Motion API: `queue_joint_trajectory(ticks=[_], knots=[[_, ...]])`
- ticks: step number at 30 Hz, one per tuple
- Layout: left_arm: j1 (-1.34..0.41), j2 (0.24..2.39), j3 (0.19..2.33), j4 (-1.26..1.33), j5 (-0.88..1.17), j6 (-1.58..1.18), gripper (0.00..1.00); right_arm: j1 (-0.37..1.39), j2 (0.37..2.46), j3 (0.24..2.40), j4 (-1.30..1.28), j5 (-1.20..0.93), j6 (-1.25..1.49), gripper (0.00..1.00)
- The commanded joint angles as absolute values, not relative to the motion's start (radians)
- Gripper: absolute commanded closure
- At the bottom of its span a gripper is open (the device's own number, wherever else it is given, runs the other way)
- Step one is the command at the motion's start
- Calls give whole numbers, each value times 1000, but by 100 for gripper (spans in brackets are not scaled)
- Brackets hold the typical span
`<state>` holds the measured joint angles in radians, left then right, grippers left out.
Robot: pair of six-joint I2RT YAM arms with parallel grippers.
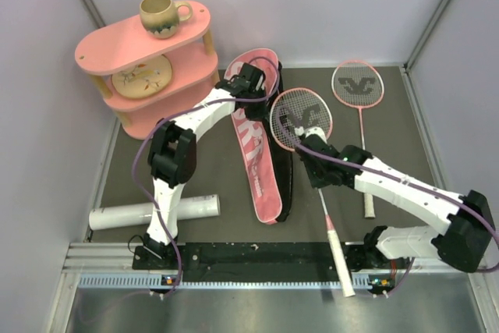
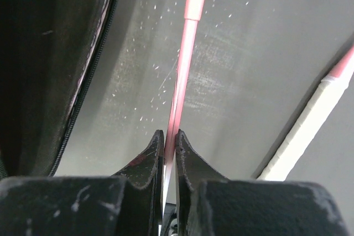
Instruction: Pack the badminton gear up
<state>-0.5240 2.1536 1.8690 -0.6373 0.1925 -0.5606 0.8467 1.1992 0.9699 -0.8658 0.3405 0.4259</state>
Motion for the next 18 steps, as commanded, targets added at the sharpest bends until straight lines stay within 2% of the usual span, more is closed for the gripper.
queue_joint_trajectory(ticks=[1, 5, 18], knots=[[-541, 2114, 1905, -624, 206, -551, 100, 894, 1269, 1022, -842, 370, 443, 100], [-551, 2088, 1890, -623, 203, -531, 100, 905, 1301, 1031, -836, 364, 442, 100], [-548, 2086, 1947, -661, 71, -477, 100, 962, 1184, 942, -949, 442, 566, 100]])
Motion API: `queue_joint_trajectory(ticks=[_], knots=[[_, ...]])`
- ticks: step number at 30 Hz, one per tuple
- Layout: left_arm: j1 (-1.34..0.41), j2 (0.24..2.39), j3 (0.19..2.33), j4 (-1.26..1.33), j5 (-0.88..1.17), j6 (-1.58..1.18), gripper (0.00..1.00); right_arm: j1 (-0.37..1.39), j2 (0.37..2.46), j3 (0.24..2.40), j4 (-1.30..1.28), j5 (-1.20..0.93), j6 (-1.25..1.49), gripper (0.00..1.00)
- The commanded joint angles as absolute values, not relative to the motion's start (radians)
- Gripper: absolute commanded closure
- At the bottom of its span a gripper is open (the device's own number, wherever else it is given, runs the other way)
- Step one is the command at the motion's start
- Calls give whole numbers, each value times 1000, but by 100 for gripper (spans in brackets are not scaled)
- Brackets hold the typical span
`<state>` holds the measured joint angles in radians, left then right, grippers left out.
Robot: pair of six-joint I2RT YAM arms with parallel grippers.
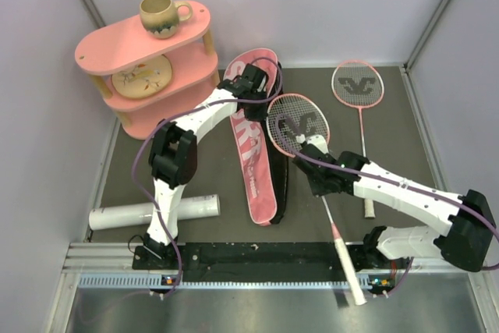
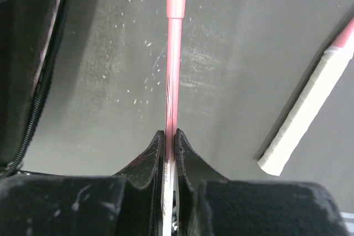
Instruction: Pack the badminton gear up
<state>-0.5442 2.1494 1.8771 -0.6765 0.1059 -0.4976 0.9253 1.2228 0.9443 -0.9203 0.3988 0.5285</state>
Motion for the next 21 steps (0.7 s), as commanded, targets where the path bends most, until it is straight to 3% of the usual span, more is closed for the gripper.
queue_joint_trajectory(ticks=[1, 13, 21], knots=[[-548, 2086, 1963, -676, 58, -477, 100, 968, 1186, 949, -978, 484, 578, 100], [-572, 2079, 1976, -716, -60, -503, 100, 980, 1318, 1069, -996, 718, 536, 100], [-623, 2060, 1983, -735, -152, -495, 100, 1023, 1376, 1066, -974, 750, 472, 100]])
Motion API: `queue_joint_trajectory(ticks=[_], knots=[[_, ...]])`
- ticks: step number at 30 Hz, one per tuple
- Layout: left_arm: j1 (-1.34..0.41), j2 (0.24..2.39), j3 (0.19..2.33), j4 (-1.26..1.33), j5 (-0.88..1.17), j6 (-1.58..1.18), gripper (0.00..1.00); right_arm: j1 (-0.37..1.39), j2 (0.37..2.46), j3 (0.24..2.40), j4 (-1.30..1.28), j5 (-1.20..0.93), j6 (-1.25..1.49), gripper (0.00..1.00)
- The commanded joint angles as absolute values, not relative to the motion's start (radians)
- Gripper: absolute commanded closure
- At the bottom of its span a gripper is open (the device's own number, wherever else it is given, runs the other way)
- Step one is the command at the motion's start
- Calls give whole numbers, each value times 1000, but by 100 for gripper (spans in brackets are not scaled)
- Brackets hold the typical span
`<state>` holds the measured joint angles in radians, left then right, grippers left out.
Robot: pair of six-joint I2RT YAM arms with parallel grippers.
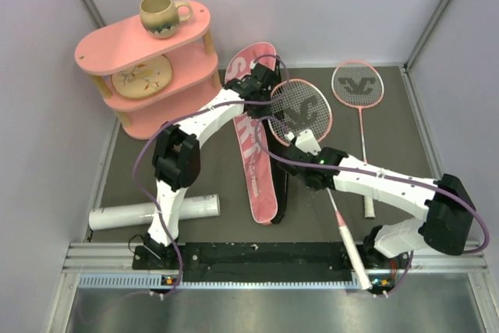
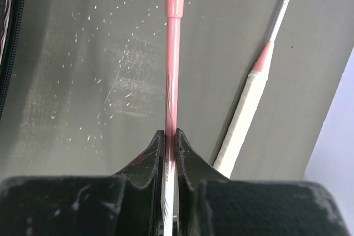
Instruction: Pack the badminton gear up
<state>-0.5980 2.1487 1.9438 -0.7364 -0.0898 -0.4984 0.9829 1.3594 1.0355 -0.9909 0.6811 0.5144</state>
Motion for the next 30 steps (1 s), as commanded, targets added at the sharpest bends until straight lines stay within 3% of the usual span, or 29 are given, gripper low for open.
queue_joint_trajectory(ticks=[1, 7, 15, 22, 30], knots=[[-624, 2057, 1980, -736, -153, -494, 100, 1037, 1382, 1072, -965, 752, 471, 100], [-629, 2039, 1960, -724, -98, -495, 100, 1048, 1405, 1085, -883, 717, 439, 100], [-618, 1941, 1764, -468, 291, -534, 100, 1046, 1319, 1045, -490, 520, 387, 100], [-592, 1858, 1588, -283, 458, -514, 100, 950, 1309, 1043, -339, 344, 364, 100], [-569, 1798, 1459, -169, 597, -606, 100, 859, 1367, 1025, -181, 409, 432, 100]])
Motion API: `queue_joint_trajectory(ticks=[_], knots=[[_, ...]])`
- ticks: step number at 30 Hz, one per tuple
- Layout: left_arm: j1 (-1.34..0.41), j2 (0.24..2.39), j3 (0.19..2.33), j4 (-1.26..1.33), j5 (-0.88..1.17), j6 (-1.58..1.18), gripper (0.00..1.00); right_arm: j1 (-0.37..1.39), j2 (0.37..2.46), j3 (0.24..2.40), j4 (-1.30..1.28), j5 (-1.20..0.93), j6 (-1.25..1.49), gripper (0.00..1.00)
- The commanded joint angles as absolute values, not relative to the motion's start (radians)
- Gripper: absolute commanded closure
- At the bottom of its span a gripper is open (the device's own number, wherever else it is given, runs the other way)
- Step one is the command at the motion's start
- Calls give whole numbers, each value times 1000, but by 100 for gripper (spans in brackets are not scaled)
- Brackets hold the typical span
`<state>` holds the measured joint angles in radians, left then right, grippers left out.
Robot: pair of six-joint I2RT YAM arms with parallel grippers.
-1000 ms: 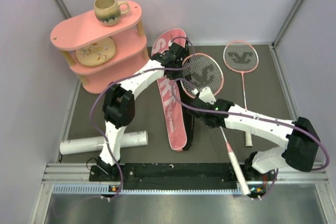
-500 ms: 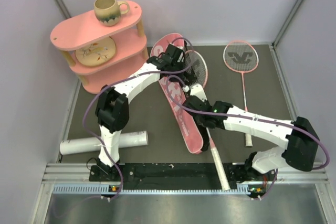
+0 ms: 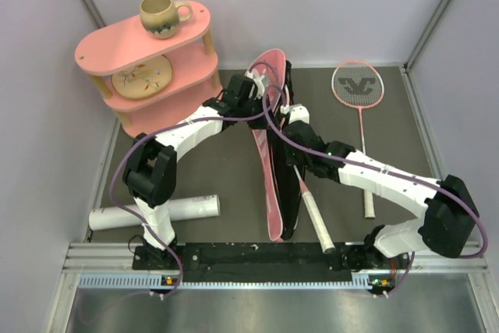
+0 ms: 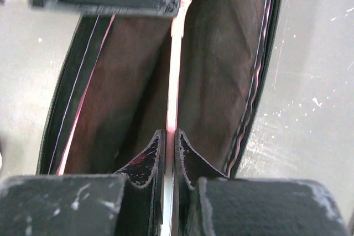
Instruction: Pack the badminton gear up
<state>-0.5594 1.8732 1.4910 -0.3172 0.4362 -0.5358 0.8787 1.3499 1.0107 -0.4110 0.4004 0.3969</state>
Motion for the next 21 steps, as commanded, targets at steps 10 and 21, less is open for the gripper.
queue_joint_trajectory(ticks=[10, 21], knots=[[-561, 1763, 1407, -123, 690, -684, 100, 799, 1543, 1153, -8, 592, 543, 100], [-545, 1740, 1278, 81, 816, -876, 100, 739, 1696, 1293, 69, 727, 665, 100]])
